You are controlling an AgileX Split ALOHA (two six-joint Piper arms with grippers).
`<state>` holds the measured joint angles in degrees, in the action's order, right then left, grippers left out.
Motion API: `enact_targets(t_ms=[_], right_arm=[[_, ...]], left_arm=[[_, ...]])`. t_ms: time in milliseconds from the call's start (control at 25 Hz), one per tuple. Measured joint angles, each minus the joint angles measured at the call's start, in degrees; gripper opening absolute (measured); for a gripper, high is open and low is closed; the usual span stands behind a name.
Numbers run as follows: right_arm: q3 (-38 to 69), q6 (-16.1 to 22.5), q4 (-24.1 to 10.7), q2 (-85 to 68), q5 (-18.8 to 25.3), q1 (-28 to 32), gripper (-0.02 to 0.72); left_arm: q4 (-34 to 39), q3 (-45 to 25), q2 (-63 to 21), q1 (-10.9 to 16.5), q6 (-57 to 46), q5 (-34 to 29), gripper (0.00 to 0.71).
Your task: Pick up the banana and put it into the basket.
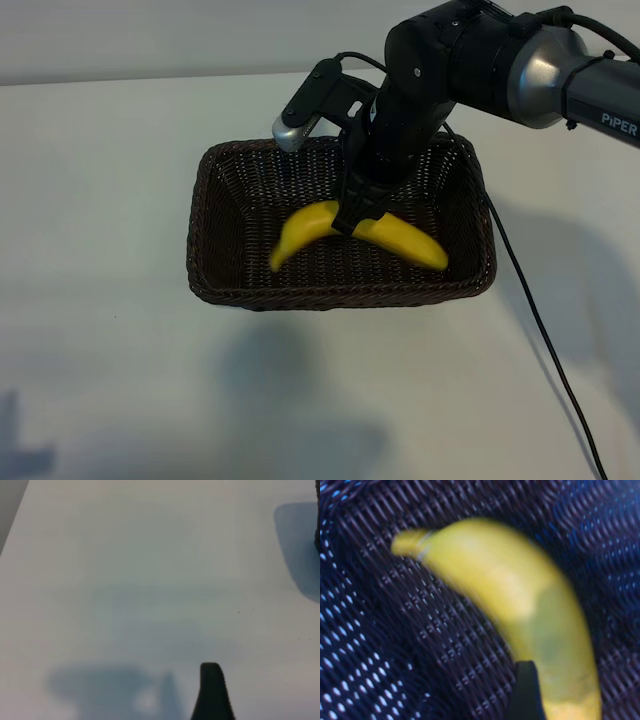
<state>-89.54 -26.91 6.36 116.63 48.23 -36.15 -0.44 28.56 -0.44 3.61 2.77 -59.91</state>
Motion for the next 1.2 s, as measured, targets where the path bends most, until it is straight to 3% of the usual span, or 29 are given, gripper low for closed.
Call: enact_targets(t_ms=[320,600,800,1200], right_arm=[[-1.03,8.12,-0.13,-0.46,6.17,0.09,0.578],[-8.17,14.29,-2.67,-0.93,9.27,2.74,0.570],[-11.48,21.18,-5.27,-1.00,10.99,8.13,0.570],[-11.48,26.91,-5.57,-0.94,16.42,24.54,0.570]], left_arm=[[0.00,0.00,0.00,0.00,0.00,0.00,0.539],[0.00,0.00,0.00,0.00,0.00,0.00,0.539],[0.00,0.00,0.00,0.00,0.00,0.00,0.539],[0.00,0.00,0.00,0.00,0.06,0.00,0.539]])
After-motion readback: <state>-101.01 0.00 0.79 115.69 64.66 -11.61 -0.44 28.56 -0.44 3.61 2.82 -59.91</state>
